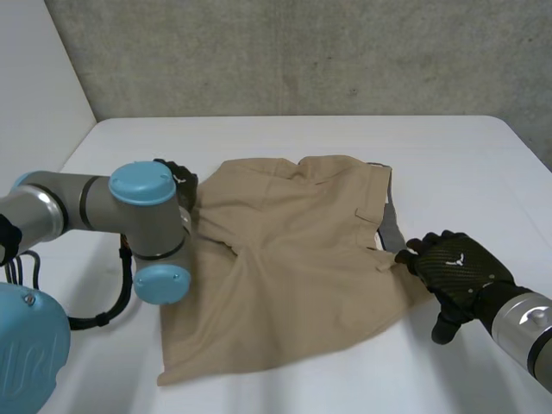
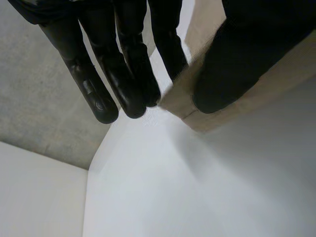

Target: Fold the shorts.

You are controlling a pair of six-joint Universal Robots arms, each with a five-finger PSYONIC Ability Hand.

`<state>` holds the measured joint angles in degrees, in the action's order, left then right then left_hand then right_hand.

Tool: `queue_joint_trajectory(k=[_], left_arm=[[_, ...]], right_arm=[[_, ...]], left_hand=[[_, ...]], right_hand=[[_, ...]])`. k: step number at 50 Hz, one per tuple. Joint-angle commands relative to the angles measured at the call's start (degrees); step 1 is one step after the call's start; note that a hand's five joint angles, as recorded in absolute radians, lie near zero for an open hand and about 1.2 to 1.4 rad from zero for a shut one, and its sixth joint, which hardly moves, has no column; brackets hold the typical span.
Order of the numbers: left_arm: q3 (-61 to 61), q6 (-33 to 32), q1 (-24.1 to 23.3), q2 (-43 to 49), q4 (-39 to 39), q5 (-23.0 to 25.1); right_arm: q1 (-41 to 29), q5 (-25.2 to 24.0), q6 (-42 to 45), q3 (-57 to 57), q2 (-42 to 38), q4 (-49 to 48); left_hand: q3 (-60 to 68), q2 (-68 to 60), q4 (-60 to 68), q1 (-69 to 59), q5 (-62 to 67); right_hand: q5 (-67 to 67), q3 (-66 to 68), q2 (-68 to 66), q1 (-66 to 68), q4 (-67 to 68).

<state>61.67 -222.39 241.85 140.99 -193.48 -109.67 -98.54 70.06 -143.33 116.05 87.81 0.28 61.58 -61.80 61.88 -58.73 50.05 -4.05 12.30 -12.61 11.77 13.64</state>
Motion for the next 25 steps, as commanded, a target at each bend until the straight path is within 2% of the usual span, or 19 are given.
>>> queue_joint_trajectory(k=[1, 6, 11, 15, 19, 25], left_arm=[[3.53, 0.55, -1.29, -3.86, 0.21, -0.19], [8.81, 3.00, -1.03, -10.72, 0.30, -0.81], [17.42, 9.06, -1.11, -20.38, 0.39, -0.29], [24.45, 13.81, -1.46, -28.30, 2.05, -0.02], [30.78, 16.98, -2.08, -34.72, 7.49, 0.15], [39.66, 22.34, -4.10, -42.63, 16.90, 3.40]], right_arm=[[-0.69, -2.64, 0.15, 1.19, 0.25, -0.20], [-0.34, -4.93, 0.85, 1.72, 0.25, -1.07], [-0.34, -5.46, 1.29, 3.21, 0.25, -3.44], [-0.60, -5.55, 3.40, 4.71, 0.17, -6.52], [-0.78, -5.55, 6.04, 5.33, -0.71, -9.42], [-1.31, -5.20, 9.29, 3.22, -7.73, -10.57]], left_hand=[[-36.55, 36.78, -36.85, 33.70, -35.02], [-38.25, 38.47, -38.55, 35.40, -36.72], [-35.90, 36.12, -36.20, 33.05, -34.36], [-33.88, 34.10, -34.18, 31.03, -32.34], [-32.86, 33.09, -33.17, 30.02, -31.33], [-28.83, 29.06, -29.13, 25.98, -27.30]], right_hand=[[-2.52, 4.28, -3.96, 4.80, 2.93], [-18.55, 20.30, -19.99, 20.82, 18.96], [-26.14, 27.89, -27.57, 28.41, 26.55], [-26.32, 28.07, -27.75, 28.59, 26.72], [-24.64, 26.39, -26.07, 26.91, 25.05], [-13.21, 14.96, -14.64, 15.48, 13.62]])
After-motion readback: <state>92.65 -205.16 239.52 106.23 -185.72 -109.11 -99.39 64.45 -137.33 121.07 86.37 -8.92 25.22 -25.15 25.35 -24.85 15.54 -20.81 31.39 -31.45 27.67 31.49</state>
